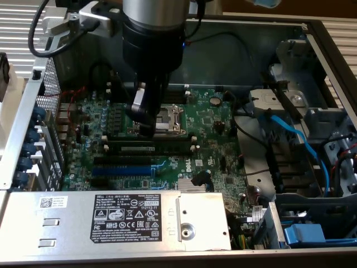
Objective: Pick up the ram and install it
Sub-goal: 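Press down the ram until it locks into place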
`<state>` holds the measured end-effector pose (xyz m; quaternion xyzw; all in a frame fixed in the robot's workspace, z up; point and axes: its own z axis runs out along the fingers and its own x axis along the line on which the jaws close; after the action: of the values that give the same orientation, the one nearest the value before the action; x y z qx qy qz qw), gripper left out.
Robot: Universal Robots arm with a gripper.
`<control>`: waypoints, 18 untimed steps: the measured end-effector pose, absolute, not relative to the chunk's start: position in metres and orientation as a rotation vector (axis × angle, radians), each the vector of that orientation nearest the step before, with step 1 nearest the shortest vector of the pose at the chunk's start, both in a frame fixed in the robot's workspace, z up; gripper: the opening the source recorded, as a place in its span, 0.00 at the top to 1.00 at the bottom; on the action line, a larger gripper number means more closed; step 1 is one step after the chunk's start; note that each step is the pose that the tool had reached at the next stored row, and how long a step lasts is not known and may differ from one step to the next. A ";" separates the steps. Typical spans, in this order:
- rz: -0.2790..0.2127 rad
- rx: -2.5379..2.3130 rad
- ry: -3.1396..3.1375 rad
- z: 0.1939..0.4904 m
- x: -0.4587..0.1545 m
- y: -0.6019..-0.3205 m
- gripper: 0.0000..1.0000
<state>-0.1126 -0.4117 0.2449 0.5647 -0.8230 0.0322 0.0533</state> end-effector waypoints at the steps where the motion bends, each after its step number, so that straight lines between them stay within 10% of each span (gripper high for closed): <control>1: 0.097 1.700 -2.511 0.245 -0.113 -0.412 0.90; 18: 0.086 1.420 -2.669 0.242 -0.113 -0.412 0.90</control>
<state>-0.1126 -0.4117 0.2423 0.4688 -0.8809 0.0283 0.0585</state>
